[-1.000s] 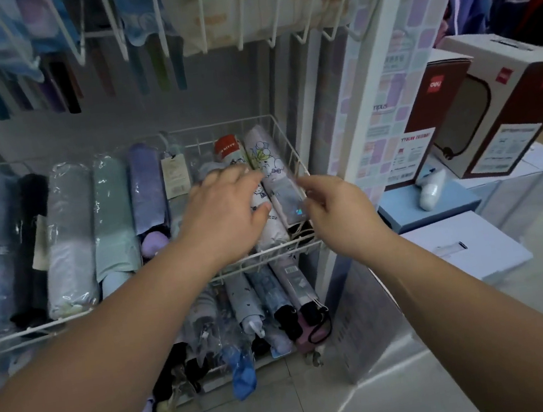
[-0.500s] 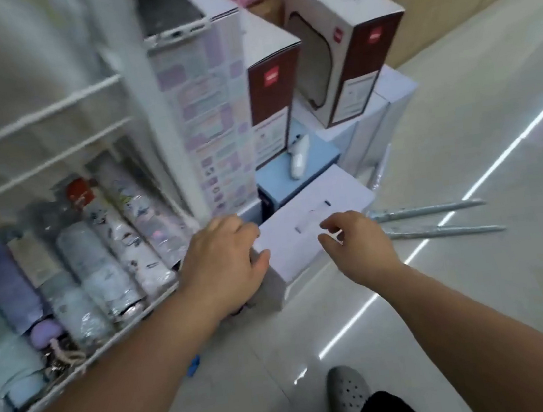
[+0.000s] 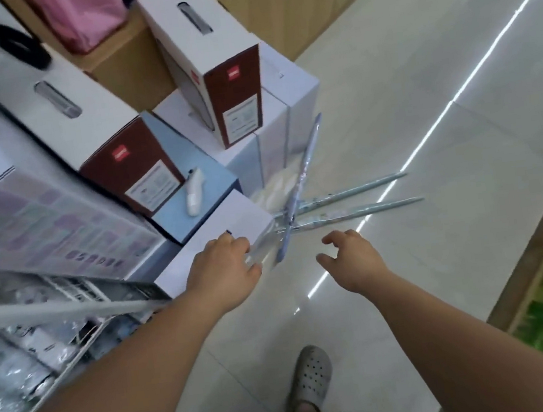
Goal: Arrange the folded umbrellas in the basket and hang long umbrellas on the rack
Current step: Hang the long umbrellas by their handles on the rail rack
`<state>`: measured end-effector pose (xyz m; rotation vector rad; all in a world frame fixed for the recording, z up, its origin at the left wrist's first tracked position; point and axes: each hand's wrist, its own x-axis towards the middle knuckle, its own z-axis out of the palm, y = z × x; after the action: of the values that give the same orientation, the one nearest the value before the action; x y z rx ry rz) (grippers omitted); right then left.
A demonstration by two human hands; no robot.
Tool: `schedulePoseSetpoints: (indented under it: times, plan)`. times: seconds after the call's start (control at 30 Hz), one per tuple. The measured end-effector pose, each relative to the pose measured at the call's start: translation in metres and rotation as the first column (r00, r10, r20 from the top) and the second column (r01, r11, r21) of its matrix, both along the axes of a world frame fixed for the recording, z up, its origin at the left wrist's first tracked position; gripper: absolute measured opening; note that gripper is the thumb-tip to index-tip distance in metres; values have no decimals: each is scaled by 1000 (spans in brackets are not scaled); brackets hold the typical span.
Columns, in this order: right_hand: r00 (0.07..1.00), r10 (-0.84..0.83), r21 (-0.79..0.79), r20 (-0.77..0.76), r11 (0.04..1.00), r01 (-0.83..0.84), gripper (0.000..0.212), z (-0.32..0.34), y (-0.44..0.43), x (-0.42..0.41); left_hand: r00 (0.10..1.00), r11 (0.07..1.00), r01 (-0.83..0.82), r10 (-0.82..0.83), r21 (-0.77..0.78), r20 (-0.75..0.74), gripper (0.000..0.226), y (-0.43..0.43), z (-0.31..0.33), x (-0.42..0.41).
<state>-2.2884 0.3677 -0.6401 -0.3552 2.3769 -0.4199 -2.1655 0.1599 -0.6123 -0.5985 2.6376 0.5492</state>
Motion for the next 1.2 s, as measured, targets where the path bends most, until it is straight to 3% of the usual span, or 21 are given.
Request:
schedulePoseSetpoints:
  times: [0.47, 0.73, 0.83, 1.0, 1.2]
  plan:
    - [995, 11, 106, 99, 994, -21, 46, -82, -10, -131, 987, 981, -13, -18, 193, 160, 49, 21, -109, -154]
    - [958, 205, 216, 202, 945, -247, 50, -182, -14, -182, 936, 971, -102, 20, 218, 351, 47, 35, -212, -216]
    - [923, 299, 226, 241, 908, -353, 53, -224, -15, -198, 922, 953, -178, 73, 246, 381, 53, 45, -255, -231]
    - [794, 555, 264, 248, 750, -606, 53, -303, -20, -230, 876, 903, -361, 243, 232, 417, 59, 50, -336, -253]
    - [738, 640, 196, 213, 712, -674, 60, -396, -34, -270, 856, 908, -398, 316, 131, 410, 64, 44, -431, -281]
